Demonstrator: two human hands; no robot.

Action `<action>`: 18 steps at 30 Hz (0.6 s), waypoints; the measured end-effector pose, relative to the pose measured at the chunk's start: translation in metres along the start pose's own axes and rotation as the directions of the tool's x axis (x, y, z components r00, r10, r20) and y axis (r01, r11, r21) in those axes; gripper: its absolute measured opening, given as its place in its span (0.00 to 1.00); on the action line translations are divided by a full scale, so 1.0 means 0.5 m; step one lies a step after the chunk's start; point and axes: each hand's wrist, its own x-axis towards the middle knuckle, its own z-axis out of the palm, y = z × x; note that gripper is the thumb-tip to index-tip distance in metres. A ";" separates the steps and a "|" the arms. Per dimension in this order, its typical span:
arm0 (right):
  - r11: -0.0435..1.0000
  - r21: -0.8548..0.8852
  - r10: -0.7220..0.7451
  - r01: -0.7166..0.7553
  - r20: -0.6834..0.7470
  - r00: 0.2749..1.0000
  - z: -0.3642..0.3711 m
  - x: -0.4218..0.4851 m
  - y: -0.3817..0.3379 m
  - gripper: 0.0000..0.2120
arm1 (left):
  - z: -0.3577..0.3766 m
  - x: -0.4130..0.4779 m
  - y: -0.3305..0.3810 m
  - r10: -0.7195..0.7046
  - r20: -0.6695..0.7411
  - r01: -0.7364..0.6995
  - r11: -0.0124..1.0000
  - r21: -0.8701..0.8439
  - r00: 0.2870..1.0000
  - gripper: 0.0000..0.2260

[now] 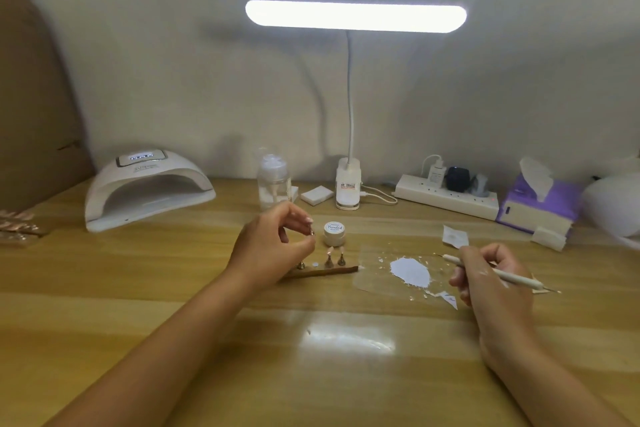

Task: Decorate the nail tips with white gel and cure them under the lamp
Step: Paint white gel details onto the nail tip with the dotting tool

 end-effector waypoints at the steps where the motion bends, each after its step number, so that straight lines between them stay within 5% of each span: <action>1: 1.000 -0.001 -0.001 0.001 -0.001 1.000 0.000 0.000 0.000 0.10 | 0.001 0.001 -0.001 -0.006 0.003 0.006 1.000 0.021 1.000 0.09; 18: 1.000 0.000 -0.003 0.003 0.019 1.000 0.003 -0.001 0.004 0.12 | 0.029 -0.008 0.007 -0.076 -0.006 0.076 0.982 0.175 0.997 0.06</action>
